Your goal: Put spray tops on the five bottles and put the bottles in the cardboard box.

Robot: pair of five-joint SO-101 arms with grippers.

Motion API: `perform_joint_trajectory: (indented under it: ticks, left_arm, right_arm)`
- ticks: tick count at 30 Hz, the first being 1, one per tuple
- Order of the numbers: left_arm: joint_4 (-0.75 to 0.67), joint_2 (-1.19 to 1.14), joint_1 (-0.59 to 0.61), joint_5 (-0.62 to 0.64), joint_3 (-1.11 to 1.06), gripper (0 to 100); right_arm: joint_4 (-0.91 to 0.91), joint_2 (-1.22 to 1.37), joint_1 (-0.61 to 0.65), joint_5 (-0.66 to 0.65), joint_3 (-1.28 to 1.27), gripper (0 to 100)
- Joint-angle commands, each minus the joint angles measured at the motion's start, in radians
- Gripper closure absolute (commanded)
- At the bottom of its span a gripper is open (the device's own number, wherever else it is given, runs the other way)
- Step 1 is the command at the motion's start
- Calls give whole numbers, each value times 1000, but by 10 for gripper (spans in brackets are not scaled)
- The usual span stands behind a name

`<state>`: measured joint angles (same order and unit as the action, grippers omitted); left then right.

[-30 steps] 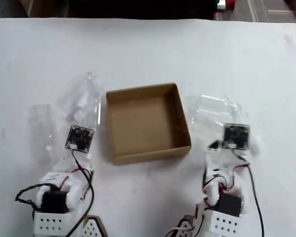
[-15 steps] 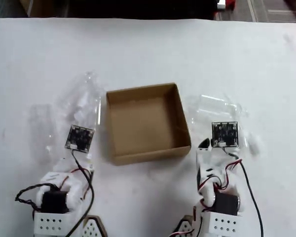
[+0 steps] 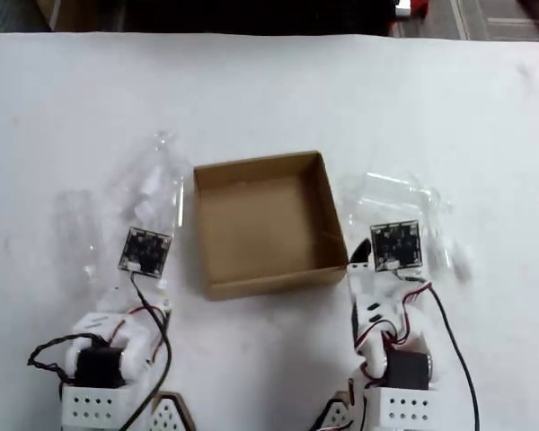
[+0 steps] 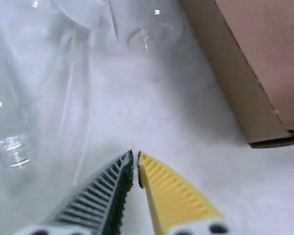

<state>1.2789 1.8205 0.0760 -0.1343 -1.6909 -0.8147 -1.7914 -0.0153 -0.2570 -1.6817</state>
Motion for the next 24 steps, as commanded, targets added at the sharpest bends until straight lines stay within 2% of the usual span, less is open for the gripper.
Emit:
perform_joint_trajectory:
  ticks: [1,7,10,17,22,24]
  left_arm:
    - [3,7,4,6,-2,976]
    - [2,7,4,3,-2,976]
    - [2,7,4,3,-2,976]
    - [2,7,4,3,-2,976]
    - [2,7,4,3,-2,976]
    - [2,7,4,3,-2,976]
  right_arm:
    - [-2,1,7,-20,-9,977]
    - [-101,1,150,-44,-9,977]
    - [-125,1,170,-91,-9,977]
    - [-179,-8,173,-97,-2,977]
    - [-280,-8,259,-100,32,977]
    - [-288,-8,277,-140,31,978]
